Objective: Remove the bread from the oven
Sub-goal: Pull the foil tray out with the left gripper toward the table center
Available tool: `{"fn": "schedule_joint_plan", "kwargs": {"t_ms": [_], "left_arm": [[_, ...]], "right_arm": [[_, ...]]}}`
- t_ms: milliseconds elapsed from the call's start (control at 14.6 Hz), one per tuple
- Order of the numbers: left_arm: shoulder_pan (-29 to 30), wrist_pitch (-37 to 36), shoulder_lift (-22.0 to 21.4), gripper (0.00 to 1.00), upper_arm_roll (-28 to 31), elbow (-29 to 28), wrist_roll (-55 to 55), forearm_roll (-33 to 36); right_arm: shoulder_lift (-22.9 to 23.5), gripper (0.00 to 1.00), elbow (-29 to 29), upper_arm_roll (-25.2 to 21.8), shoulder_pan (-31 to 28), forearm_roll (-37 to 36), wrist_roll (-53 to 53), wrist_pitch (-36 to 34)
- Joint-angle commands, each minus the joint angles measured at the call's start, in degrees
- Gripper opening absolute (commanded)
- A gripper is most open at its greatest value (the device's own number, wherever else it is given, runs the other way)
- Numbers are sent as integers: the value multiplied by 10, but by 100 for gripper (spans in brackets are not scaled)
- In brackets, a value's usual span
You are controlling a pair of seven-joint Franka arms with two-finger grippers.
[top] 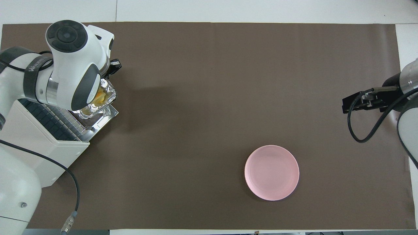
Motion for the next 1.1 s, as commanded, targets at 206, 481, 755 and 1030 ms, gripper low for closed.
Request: {"fn": "schedule_joint_plan", "kwargs": {"t_ms": [206, 481, 755, 1030], "left_arm": [[-135, -65, 64, 0, -18, 91, 46, -80], [-223, -59, 77, 0, -19, 84, 45, -110], [-259, -2, 82, 0, -21, 46, 51, -107], [-280, 24, 78, 0, -22, 14, 52, -108]], "right_arm": [[-13, 100, -14, 6, -6, -7, 5, 1], [-13, 100, -14, 6, -6, -7, 5, 1], [-13, 100, -14, 7, -6, -7, 5, 1], [-13, 100, -14, 7, -6, -7, 5, 1]]}}
